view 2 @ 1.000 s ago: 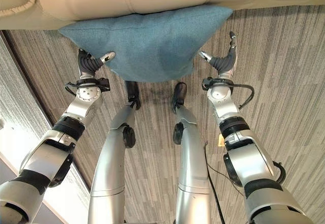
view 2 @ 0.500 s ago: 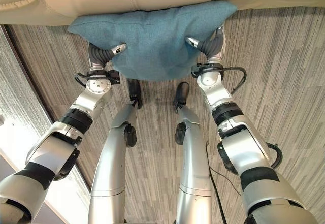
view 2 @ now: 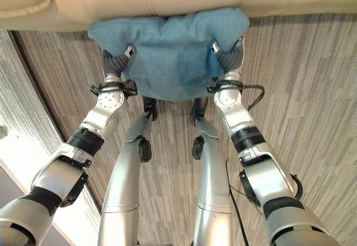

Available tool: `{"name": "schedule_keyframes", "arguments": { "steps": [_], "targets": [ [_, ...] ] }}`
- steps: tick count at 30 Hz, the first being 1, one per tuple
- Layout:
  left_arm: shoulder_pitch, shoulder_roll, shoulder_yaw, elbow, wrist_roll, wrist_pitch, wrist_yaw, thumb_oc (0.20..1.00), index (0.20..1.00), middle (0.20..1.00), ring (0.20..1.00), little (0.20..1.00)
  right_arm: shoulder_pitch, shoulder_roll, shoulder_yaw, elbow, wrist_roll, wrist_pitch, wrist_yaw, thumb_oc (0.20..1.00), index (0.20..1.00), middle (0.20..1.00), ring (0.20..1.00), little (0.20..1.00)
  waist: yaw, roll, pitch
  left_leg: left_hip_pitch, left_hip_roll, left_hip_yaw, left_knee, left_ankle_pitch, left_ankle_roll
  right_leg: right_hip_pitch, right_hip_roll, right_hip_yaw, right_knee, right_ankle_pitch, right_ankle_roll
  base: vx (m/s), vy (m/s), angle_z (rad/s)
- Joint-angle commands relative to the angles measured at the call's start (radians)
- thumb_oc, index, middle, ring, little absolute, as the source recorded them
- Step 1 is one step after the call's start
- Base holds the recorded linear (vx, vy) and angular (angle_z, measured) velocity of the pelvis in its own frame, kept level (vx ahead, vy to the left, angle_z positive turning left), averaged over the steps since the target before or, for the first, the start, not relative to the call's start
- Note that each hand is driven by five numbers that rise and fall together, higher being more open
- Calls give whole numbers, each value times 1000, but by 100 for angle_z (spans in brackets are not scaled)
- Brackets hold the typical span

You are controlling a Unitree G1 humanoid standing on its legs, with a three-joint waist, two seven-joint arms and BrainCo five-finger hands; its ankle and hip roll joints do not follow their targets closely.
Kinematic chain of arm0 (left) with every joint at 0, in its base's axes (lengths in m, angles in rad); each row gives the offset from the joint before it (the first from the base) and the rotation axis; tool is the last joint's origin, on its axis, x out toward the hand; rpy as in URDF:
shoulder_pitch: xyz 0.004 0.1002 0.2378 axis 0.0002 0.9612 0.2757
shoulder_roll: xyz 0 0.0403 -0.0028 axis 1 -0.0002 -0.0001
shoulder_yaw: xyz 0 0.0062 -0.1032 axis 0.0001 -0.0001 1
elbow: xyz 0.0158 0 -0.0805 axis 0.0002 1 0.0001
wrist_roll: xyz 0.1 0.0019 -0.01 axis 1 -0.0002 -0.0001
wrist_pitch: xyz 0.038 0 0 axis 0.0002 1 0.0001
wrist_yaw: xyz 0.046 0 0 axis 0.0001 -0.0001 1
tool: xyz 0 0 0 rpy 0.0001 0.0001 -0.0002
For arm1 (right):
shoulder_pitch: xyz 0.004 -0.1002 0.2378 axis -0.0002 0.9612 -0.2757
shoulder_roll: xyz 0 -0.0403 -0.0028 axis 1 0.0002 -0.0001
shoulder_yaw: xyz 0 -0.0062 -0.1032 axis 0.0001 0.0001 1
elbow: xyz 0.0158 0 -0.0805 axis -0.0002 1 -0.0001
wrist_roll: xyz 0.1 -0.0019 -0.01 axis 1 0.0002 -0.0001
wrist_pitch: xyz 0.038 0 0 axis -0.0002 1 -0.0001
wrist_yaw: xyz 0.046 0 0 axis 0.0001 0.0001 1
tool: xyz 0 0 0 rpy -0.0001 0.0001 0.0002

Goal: Pick up all the scattered cushions and arrange them neatly on the sofa.

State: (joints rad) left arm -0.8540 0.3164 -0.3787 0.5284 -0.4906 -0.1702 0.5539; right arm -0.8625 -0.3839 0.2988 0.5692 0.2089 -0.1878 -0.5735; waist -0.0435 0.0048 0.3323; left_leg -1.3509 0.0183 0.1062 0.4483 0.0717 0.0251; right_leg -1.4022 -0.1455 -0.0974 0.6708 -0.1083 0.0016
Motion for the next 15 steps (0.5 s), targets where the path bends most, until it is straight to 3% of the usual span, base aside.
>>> {"name": "schedule_keyframes", "arguments": {
  "steps": [1,4,5,7,8,9,13,15],
  "targets": [
    [-44,-77,-22,-134,36,-147,-72,200,200,200,200,200,-36,54,5,-102,-69,-129,3,200,200,200,200,200,-13,37,-92,115,-15,-94,-63,-101,-38,113,58,48,-79,-7,88,-46,-24,1],
    [34,-72,-37,-216,72,-142,-105,200,200,200,200,200,58,61,-5,-201,-99,-138,22,200,200,200,200,200,-25,33,-101,249,-12,-104,-135,-88,-55,237,57,35,-148,6,89,-21,-16,-3],
    [78,-67,-46,-256,83,-143,-119,200,200,200,200,200,114,65,-8,-242,-104,-142,34,200,200,200,200,200,-28,31,-105,305,-11,-102,-169,-53,-58,286,51,23,-187,42,84,-20,-31,-7],
    [156,-58,-63,-311,92,-148,-137,200,200,200,200,200,226,82,-12,-314,-104,-150,55,200,200,200,200,200,-39,24,-119,443,-16,-114,-226,-54,-69,405,46,10,-243,48,85,60,-25,-6],
    [158,-58,-64,-312,93,-148,-137,200,200,200,200,200,228,82,-12,-316,-104,-149,55,200,200,200,200,200,-39,23,-115,451,-15,-115,-230,-53,-69,413,47,9,-246,48,85,41,-3,-5],
    [240,-48,-76,-363,106,-151,-156,200,200,200,200,200,339,86,-14,-377,-111,-155,80,200,200,200,200,200,-48,14,-128,580,-16,-112,-263,-59,-74,536,46,-3,-292,49,86,-12,-1,-10],
    [436,-3,-69,-471,138,-154,-204,200,200,200,200,200,569,53,-50,-516,-132,-156,143,200,200,200,200,200,-63,0,-139,892,2,-89,-348,-64,-84,861,54,-27,-430,49,88,74,-5,-12],
    [500,20,-52,-504,146,-154,-219,200,200,200,200,200,632,38,-69,-554,-139,-155,160,200,200,200,200,200,-66,-4,-152,976,12,-78,-390,-57,-88,945,62,-29,-472,54,88,111,-18,-12]
  ]
}}
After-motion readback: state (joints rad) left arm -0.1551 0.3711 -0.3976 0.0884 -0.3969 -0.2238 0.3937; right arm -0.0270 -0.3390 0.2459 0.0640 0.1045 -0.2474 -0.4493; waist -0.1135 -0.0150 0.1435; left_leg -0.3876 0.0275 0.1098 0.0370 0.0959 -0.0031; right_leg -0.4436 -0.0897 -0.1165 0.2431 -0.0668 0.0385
